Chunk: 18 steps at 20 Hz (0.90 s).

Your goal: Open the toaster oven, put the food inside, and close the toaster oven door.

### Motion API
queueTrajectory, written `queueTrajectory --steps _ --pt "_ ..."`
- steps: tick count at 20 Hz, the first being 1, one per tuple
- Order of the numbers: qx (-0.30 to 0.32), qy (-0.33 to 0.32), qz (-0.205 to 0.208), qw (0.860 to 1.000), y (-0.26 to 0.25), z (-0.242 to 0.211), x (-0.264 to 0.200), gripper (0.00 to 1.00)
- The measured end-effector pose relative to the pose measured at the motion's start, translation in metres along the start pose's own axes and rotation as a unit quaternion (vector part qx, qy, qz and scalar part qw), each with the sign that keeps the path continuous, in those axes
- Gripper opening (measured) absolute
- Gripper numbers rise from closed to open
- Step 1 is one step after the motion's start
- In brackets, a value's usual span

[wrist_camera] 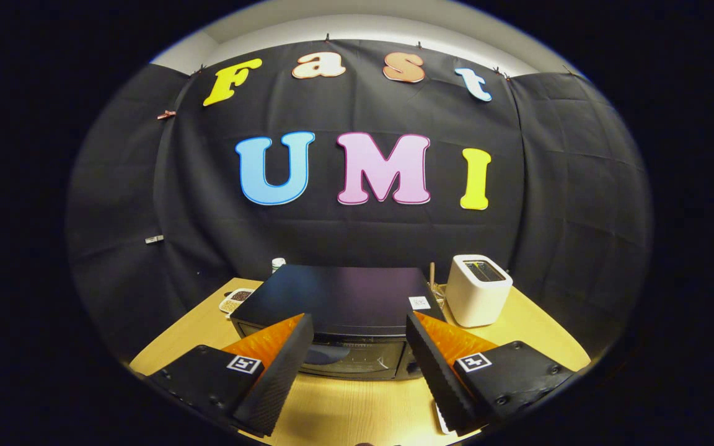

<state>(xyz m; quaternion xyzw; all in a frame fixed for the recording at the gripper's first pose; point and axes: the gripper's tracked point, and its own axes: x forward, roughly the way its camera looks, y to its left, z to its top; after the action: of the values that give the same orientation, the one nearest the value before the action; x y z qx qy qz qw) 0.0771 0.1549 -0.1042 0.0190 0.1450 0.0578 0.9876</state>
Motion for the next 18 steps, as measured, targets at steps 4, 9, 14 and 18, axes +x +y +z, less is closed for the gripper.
queueTrajectory --steps 4,9,14,18 --pt "0.019 0.032 -0.009 0.999 0.019 -0.02 0.026 0.98" --pt "0.011 0.061 -0.015 0.998 0.038 -0.047 0.053 0.98" --pt "0.002 0.087 -0.016 0.996 0.05 -0.068 0.063 0.99" --pt "0.003 0.092 -0.007 0.996 0.056 -0.072 0.067 0.98"
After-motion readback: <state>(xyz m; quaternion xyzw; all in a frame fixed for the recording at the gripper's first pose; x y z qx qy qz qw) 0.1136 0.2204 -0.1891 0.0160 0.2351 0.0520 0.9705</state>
